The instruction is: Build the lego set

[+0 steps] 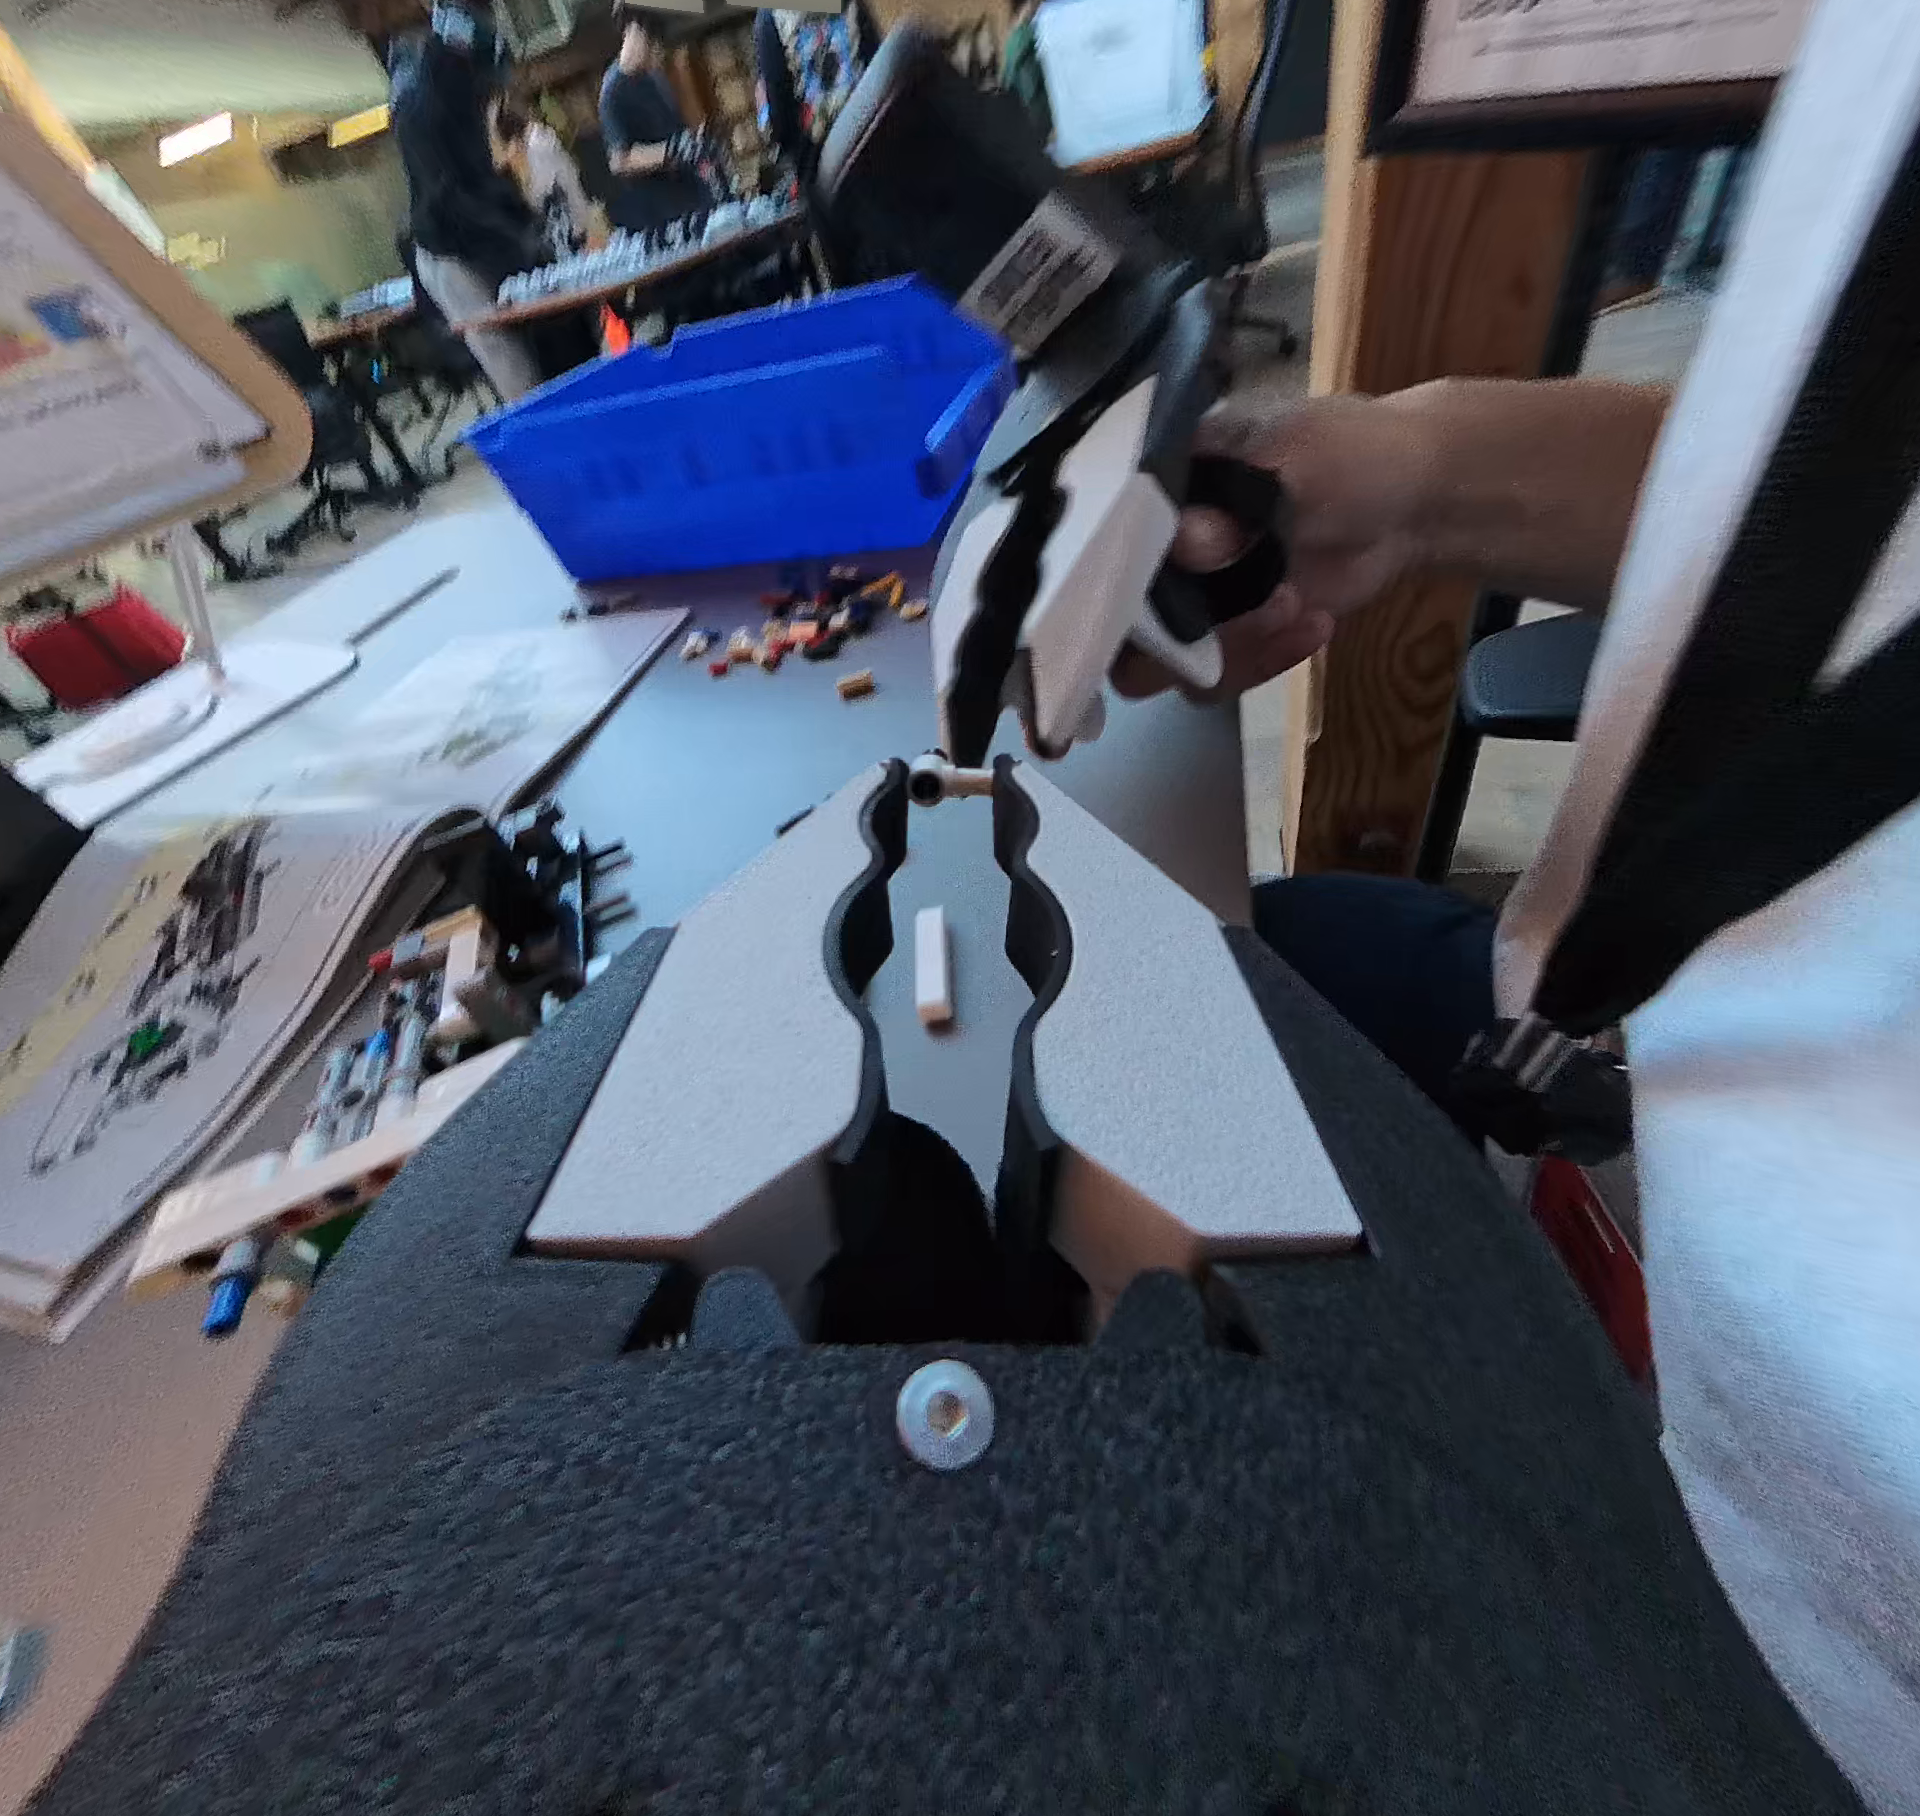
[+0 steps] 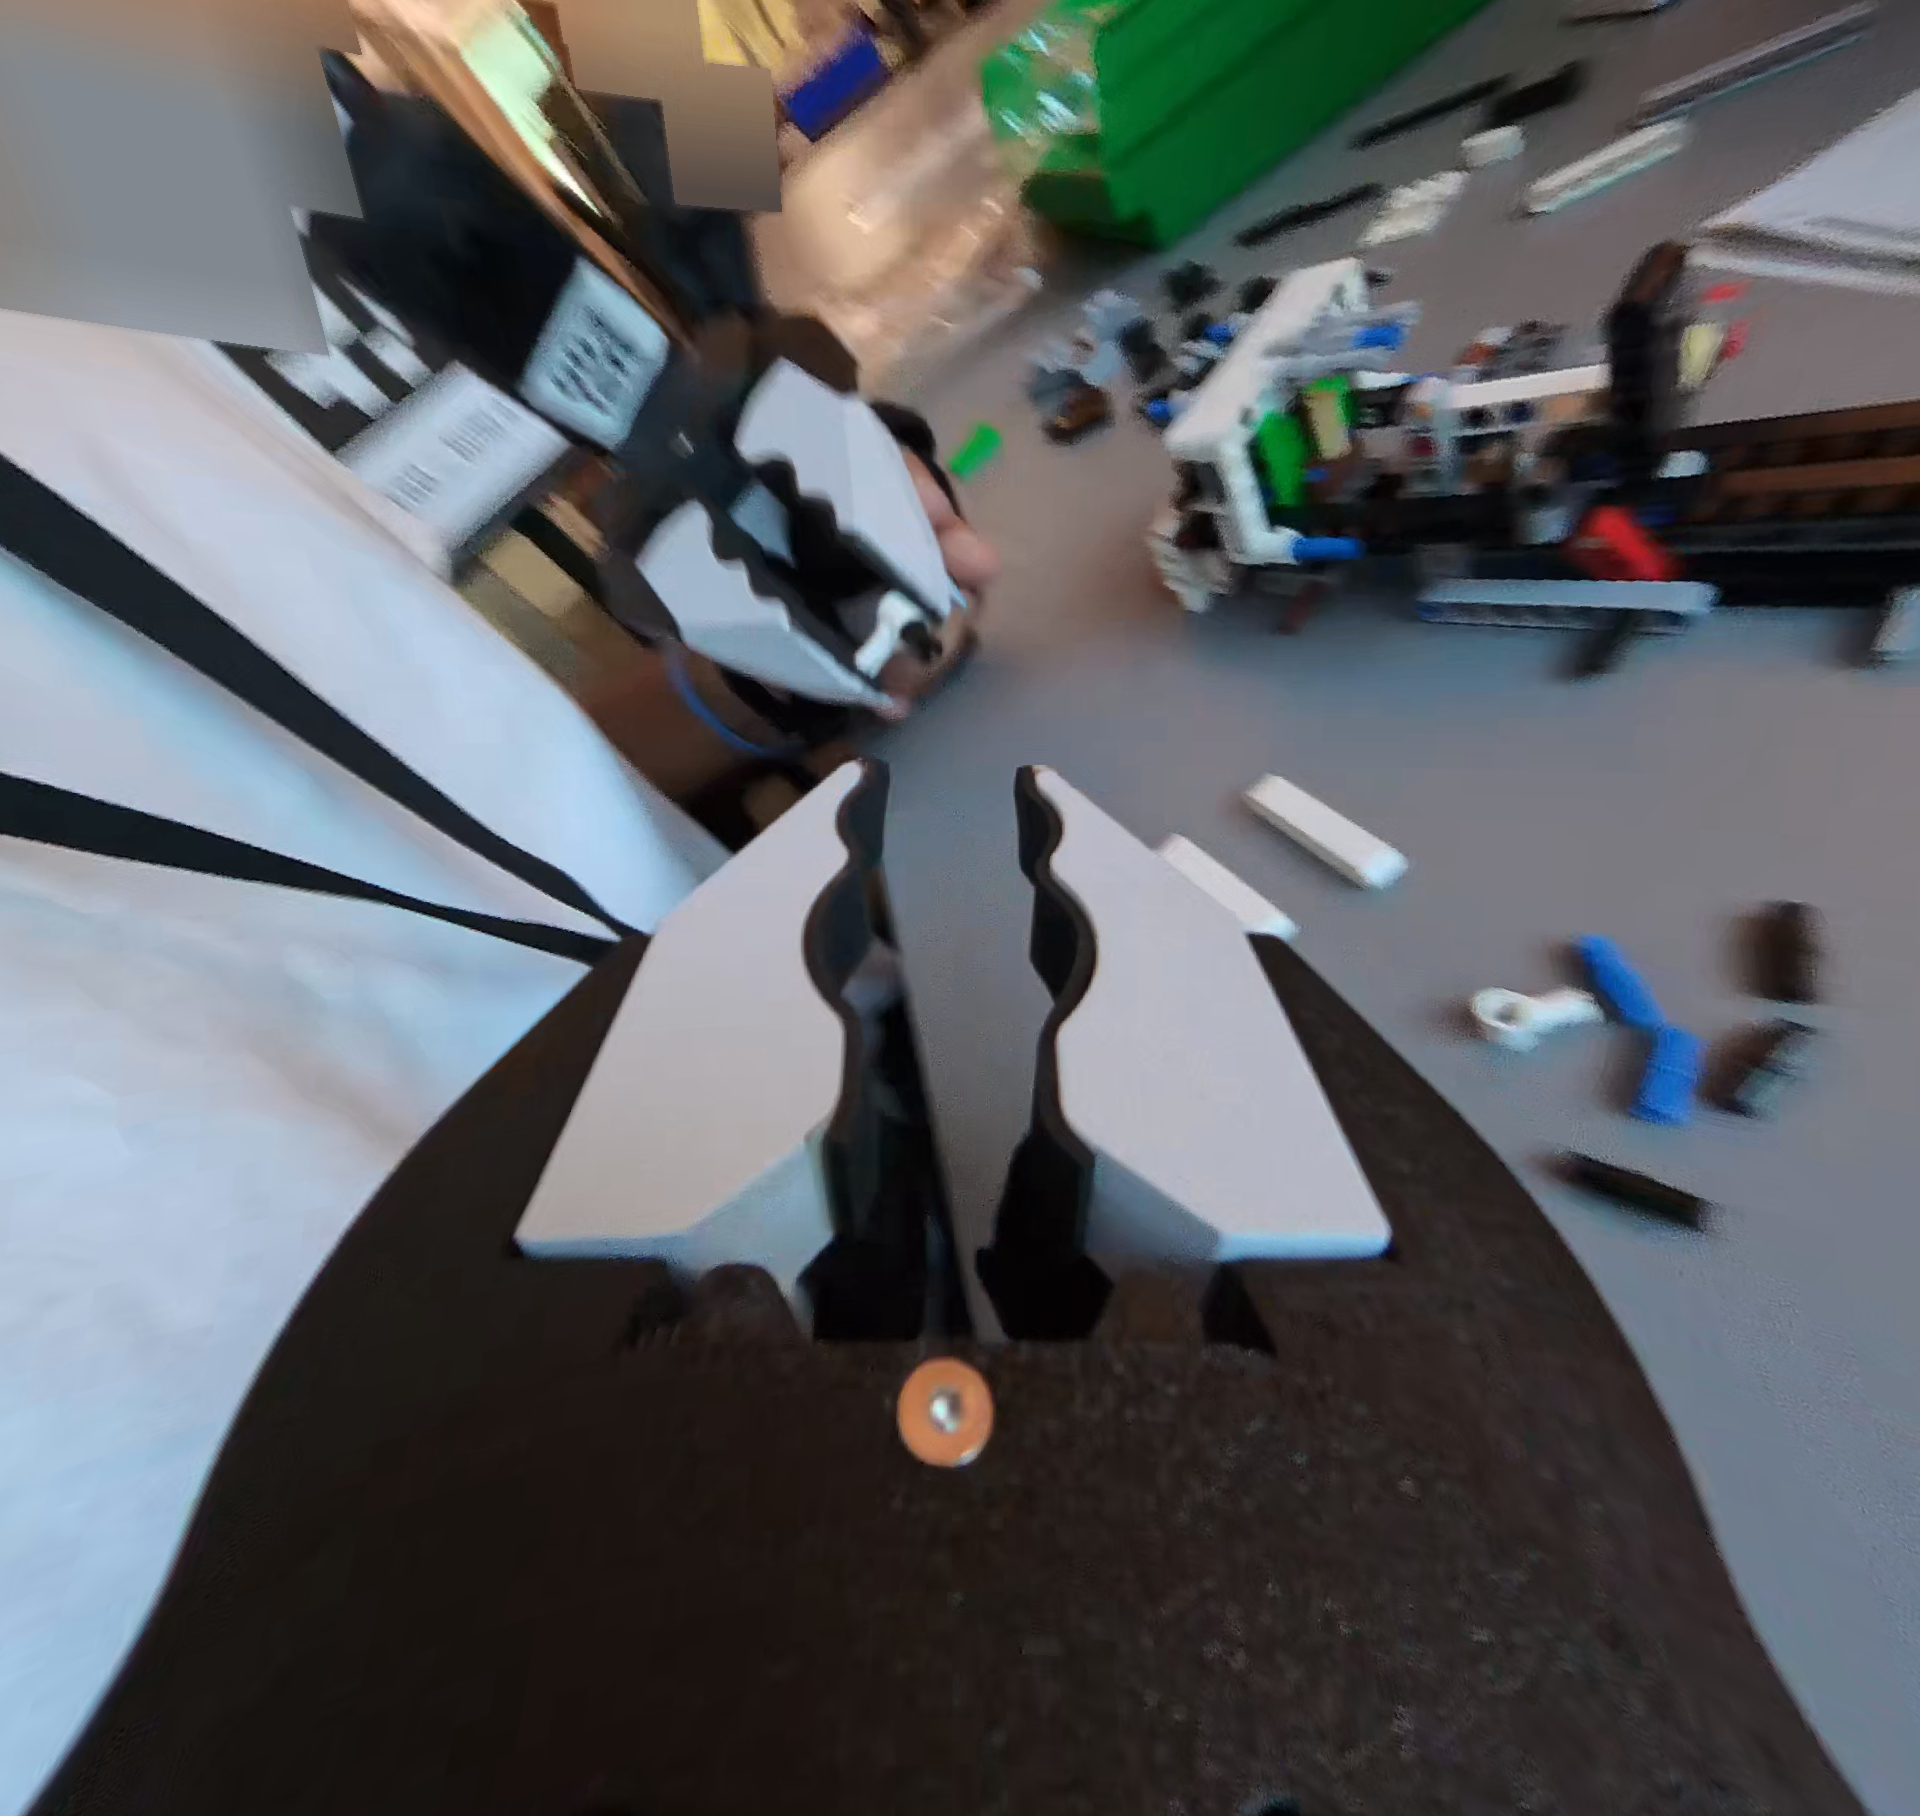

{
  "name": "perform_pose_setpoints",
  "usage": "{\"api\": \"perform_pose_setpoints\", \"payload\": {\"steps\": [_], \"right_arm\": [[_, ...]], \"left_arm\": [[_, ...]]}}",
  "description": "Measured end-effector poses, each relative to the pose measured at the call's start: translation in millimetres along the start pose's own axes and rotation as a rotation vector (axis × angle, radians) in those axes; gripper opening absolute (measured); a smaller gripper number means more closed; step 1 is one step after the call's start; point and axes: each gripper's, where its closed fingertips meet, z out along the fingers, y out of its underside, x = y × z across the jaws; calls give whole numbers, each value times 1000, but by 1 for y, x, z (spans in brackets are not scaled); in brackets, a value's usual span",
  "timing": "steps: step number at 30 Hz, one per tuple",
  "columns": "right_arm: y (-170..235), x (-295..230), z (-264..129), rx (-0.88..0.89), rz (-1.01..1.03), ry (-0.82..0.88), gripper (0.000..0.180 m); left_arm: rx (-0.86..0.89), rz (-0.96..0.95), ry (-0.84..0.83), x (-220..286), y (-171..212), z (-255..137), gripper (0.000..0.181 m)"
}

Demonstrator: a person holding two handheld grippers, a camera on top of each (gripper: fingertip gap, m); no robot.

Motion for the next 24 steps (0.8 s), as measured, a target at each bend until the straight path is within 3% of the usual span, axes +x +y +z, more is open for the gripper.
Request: {"api": "perform_pose_setpoints", "payload": {"steps": [4, 12, 18, 21, 24], "right_arm": [[-8, -21, 4, 77, 185, -210, 28], [-7, -23, 10, 102, 260, -246, 0], [-11, -22, 5, 144, 284, -247, 0], [-13, -25, 5, 150, 292, -271, 12], [-15, -24, 7, 152, 317, -277, 12]], "left_arm": [[87, 105, 25, 16, -12, -3, 13], [75, 116, 31, 17, -10, 0, 13], [51, 125, -7, 12, -7, 1, 13], [56, 126, -5, 13, -8, 0, 13], [69, 121, -9, 12, -9, -1, 13]]}}
